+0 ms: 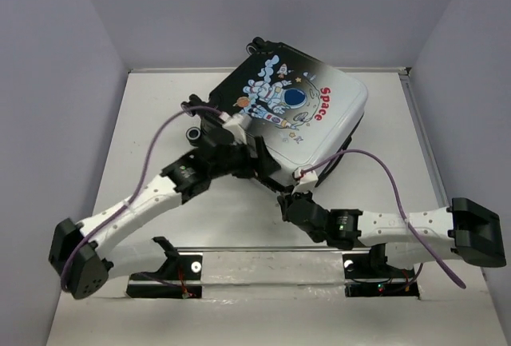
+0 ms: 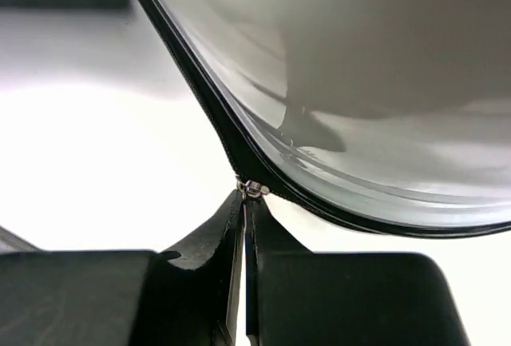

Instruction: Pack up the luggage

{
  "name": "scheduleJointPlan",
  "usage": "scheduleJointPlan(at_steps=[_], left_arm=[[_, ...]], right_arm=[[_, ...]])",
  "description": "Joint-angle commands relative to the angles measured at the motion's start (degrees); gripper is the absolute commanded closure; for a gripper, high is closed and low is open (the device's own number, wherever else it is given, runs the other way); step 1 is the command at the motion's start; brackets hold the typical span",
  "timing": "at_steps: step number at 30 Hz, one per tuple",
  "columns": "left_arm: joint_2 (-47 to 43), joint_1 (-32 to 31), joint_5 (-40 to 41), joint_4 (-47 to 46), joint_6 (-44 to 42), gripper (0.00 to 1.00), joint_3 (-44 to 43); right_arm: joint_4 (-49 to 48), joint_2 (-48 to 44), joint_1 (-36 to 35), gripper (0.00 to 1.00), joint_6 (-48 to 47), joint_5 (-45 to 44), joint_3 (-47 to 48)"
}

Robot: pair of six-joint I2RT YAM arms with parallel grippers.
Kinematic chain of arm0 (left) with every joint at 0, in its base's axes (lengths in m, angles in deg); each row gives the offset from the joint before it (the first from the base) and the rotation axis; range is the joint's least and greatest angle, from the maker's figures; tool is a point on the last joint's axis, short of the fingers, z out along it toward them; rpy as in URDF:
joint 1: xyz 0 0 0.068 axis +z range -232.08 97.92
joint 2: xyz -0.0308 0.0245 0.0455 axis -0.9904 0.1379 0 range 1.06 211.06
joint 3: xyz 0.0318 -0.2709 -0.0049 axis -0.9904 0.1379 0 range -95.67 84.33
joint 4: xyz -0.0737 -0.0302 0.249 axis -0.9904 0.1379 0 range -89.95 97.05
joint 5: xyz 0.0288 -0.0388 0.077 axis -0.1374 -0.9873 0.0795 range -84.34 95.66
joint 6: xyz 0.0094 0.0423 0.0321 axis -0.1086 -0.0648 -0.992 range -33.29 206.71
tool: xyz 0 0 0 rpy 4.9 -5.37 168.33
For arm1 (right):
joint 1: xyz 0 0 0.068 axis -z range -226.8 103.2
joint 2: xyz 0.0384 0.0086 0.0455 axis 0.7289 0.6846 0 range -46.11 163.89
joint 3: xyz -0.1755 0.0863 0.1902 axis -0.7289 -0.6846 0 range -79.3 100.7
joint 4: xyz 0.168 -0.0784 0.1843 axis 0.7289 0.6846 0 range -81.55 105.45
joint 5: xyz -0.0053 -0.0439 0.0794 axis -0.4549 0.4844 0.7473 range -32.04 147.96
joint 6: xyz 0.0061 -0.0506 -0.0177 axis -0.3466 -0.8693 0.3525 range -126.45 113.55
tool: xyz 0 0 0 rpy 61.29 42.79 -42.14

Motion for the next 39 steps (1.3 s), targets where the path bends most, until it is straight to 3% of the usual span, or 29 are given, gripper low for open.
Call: scheduleJointPlan(at_steps=[1,3,6,10,16,23,35,39], left_arm=[[-12.59,17.61,1.48,2.12,-4.47,0.05,-7.82],[-12.96,28.21,-0.97,5.30,-5.88,0.03,-9.76],[-8.15,38.87,-8.07,4.70,-5.98,0.02,-10.82],[0.27,46.28,-13.53,-0.13,-3.52,0.01,-12.05],[11.01,48.06,-13.37,-1.73,-2.28,0.01,-18.37],[16.38,48.50,-11.79,-3.48,-0.97,0.01,-18.91],[17.02,50.51,-10.56,-16.99,8.07,0.10,-11.63],[15.95,50.70,-10.30,-20.18,10.63,0.04,-8.81]], right_arm=[[-11.70,2.31,-2.19,0.93,0.59,-2.84,3.93],[-11.61,2.23,-2.19,0.93,1.12,-1.96,3.58],[-11.08,1.96,-2.19,0.93,1.56,-0.91,3.05],[-9.33,1.96,-2.19,0.93,0.77,-0.38,3.93],[-8.62,1.96,-2.19,0.93,0.42,0.85,4.02],[-8.62,2.49,-2.19,0.93,1.21,2.52,3.14],[-8.53,4.33,-2.19,0.93,-0.02,5.15,4.54],[-8.44,5.47,-2.19,0.93,-0.20,6.12,5.07]])
